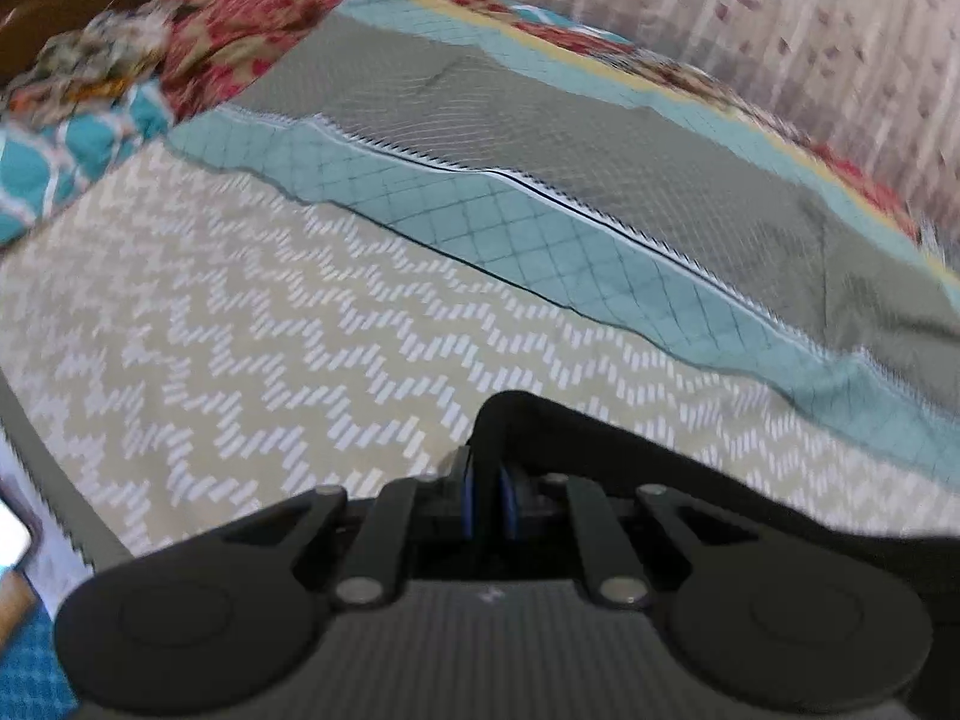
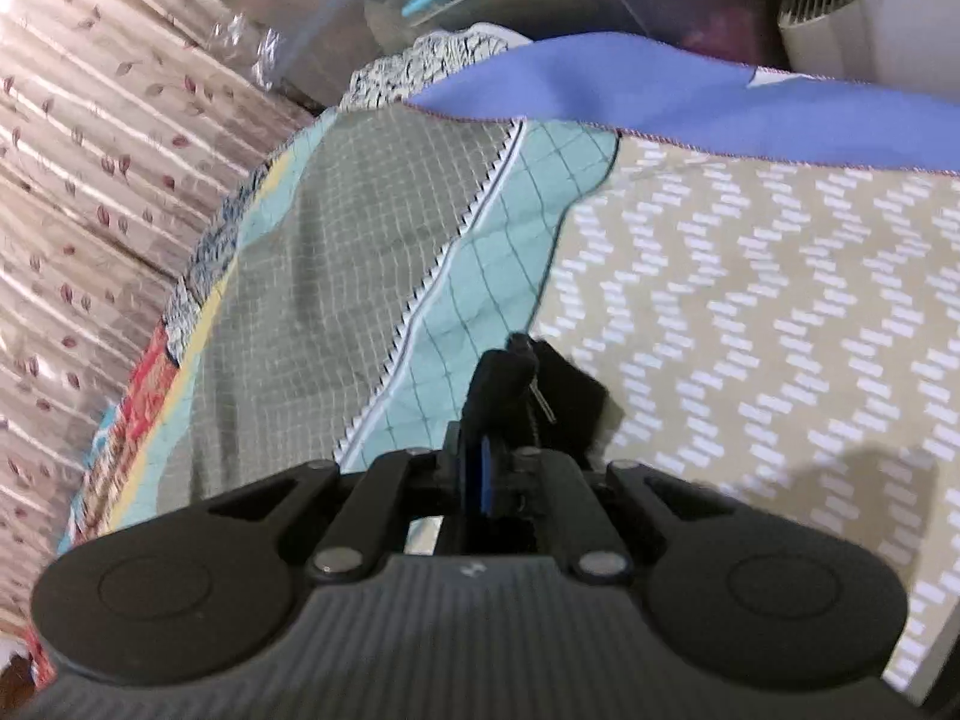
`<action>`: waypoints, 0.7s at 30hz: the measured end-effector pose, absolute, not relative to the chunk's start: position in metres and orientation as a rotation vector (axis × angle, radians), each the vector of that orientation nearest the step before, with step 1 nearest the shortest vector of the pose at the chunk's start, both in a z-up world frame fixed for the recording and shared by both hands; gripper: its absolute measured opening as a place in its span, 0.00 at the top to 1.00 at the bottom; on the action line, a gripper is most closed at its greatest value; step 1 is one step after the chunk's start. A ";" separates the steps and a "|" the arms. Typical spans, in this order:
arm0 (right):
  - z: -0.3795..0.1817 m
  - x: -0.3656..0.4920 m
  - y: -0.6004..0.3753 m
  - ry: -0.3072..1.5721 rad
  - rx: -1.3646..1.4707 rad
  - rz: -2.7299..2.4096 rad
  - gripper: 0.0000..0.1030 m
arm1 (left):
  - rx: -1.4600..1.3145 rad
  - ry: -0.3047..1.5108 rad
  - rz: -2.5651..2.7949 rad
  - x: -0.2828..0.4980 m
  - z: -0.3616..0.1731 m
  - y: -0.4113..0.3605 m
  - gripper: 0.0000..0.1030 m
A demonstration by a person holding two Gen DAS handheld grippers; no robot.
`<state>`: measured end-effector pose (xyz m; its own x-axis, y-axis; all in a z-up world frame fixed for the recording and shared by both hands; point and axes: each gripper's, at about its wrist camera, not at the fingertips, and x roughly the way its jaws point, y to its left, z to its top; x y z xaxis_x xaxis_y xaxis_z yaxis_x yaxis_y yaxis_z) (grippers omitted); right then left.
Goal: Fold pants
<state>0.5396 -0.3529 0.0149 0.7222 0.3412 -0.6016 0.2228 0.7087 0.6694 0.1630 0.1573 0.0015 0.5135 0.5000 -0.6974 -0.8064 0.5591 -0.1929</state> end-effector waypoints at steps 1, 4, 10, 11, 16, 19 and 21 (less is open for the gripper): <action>0.019 0.542 -0.353 0.762 0.827 0.091 0.91 | -0.560 0.630 0.837 0.161 0.000 0.158 0.92; 0.037 0.545 -0.351 0.650 0.958 0.204 0.81 | -0.562 0.659 0.847 0.161 -0.005 0.160 0.86; 0.055 0.529 -0.341 0.633 0.712 0.193 0.46 | -0.502 0.655 0.794 0.144 0.017 0.136 0.71; 0.052 0.524 -0.346 0.640 0.714 0.191 0.46 | -0.492 0.654 0.779 0.138 0.021 0.130 0.68; 0.030 0.474 -0.386 0.700 0.707 0.218 0.46 | -0.394 0.685 0.693 0.094 0.031 0.075 0.63; 0.014 0.425 -0.405 0.733 0.668 0.269 0.46 | -0.330 0.710 0.632 0.063 0.031 0.036 0.63; 0.003 0.385 -0.416 0.759 0.640 0.302 0.46 | -0.299 0.725 0.606 0.047 0.029 0.013 0.61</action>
